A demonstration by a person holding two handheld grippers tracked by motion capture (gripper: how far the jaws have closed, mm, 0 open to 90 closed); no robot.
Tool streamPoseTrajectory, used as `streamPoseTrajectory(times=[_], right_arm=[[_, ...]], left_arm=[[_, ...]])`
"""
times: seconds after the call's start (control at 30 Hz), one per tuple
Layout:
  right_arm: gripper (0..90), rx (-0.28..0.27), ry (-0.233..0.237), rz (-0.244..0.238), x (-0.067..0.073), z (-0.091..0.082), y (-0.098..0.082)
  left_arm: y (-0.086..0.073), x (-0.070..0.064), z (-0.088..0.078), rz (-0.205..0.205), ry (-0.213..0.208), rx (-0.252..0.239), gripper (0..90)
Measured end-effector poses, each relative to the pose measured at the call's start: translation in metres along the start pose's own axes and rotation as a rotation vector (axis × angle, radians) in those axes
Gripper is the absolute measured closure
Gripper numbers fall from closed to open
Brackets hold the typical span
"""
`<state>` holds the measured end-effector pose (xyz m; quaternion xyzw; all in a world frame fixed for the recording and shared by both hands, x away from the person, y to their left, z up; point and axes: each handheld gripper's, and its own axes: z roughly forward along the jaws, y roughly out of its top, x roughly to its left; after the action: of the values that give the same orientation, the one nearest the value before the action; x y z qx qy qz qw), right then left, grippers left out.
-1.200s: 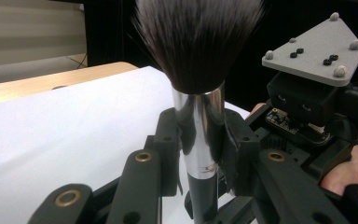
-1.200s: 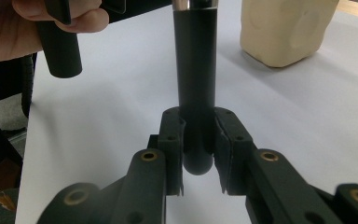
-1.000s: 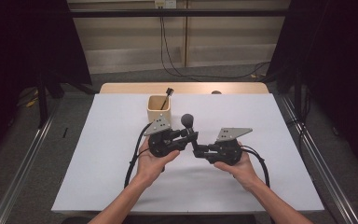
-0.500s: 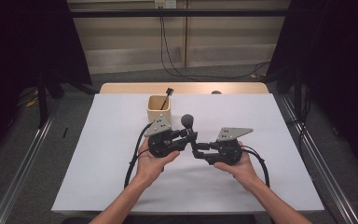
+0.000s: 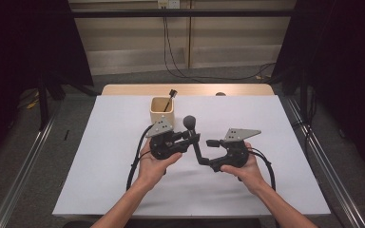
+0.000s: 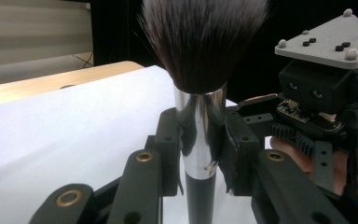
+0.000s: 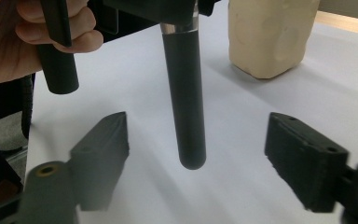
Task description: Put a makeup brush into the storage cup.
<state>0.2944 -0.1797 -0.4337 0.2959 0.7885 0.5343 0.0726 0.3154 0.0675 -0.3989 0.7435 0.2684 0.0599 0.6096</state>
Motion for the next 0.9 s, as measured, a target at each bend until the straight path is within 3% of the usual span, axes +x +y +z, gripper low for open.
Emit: streamPoseTrajectory(times=[0.1,0.2,0.5,0.6,0.9], right_arm=[[7.5,-0.012,-0.009,0.015,0.0,-0.002,0.001],[2.2,-0.015,-0.01,0.0,-0.001,-0.003,0.001],[2.0,-0.012,-0.057,0.011,-0.001,-0.007,0.0],[3.1,-0.028,-0.104,0.014,-0.001,-0.01,-0.001],[2.6,-0.091,-0.185,0.026,-0.003,-0.021,-0.008]], left_arm=[[0.001,0.001,-0.004,0.001,0.008,-0.001,71.3],[0.001,0.004,-0.008,0.003,0.015,0.004,71.2],[-0.003,0.006,-0.013,0.006,0.023,0.024,71.2],[-0.002,0.008,-0.016,0.007,0.03,0.028,71.2],[0.0,0.018,-0.027,-0.001,0.058,0.023,71.3]])
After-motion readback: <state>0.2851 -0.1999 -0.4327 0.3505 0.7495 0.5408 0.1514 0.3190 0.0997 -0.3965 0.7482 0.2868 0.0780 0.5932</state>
